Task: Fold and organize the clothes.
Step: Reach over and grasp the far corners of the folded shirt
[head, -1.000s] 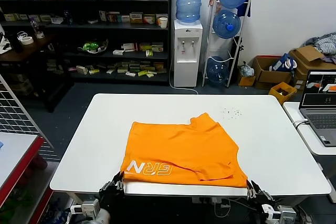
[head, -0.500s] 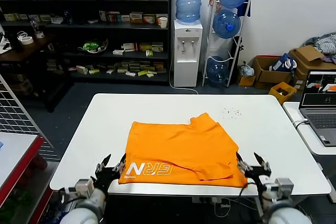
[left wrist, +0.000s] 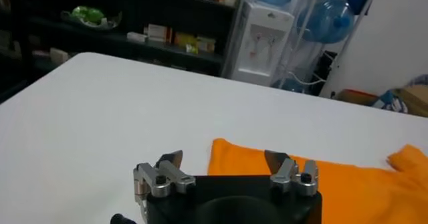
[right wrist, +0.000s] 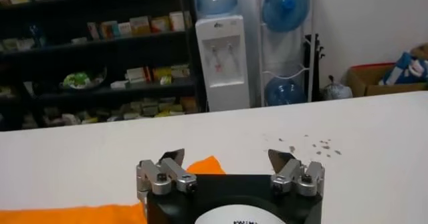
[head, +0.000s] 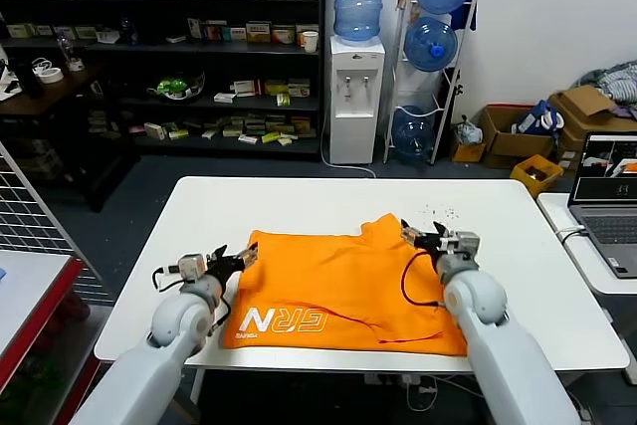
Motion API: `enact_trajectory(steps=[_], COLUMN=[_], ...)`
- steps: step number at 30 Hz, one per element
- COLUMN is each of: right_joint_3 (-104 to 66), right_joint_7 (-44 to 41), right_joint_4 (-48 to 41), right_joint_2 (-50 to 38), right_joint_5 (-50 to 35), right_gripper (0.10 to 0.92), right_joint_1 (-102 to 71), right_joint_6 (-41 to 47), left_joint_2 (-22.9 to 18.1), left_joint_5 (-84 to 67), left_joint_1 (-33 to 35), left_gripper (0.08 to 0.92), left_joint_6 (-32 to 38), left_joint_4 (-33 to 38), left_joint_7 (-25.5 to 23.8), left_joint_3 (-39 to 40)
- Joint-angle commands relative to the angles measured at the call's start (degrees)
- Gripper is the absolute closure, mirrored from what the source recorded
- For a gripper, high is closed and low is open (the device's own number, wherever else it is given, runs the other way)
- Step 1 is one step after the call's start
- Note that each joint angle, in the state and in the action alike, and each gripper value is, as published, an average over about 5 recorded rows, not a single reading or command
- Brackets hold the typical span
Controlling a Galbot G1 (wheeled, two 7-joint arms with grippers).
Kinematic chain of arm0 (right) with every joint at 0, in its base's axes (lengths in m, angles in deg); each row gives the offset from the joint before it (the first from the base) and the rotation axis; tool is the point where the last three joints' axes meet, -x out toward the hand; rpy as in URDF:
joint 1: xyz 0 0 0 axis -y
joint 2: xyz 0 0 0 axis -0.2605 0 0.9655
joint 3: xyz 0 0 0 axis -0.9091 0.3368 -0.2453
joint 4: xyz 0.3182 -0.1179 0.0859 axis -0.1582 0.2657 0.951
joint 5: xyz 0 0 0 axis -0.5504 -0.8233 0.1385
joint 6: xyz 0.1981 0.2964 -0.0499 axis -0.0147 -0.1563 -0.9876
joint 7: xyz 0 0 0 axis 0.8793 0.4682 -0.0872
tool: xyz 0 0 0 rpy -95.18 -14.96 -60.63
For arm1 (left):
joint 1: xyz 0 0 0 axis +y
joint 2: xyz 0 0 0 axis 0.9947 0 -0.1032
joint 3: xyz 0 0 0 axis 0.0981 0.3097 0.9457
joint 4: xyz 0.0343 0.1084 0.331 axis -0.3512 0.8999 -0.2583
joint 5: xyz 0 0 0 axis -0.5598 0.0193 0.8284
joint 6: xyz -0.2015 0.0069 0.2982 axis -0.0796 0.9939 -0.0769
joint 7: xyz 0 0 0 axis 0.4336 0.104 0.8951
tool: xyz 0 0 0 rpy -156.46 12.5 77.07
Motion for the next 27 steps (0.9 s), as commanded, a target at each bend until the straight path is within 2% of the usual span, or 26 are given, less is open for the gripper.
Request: enact_trajectory(steps=[1,18,23,27], right_joint_3=[5.8,4.79,5.17,5.49], right_joint_7=[-0.59,-2.42,-2.6,-2.61], right_joint_4=[-18.52,-19.27,-19.05,-18.86], right_joint_2=[2.79,3.53,3.75,3.84], right_joint_5=[0.06,0.68,0.53,0.34], right_gripper=[0.203,0.22,0.341,0.454], right_joint_1=[13.37,11.37,11.25,11.19], right_joint_6=[2.68,2.51,2.81,3.05], left_joint_2=[-0.33,-2.39,-2.32,-2.29], left_joint_5=[-3.4,0.11,0.4,0.42], left_joint_1=[-13.46,-13.64,-13.08,-12.62], left_gripper=[0.177,0.177,0.186,0.265], left_joint_6=[-2.05,-1.59,-1.59,-1.58], left_joint_4=[-14.82,-16.67,-16.95,-16.97], left_joint_7=[-1.63,-3.18,-3.18,-3.39], left_joint_3=[6.29,8.24,8.3,8.27])
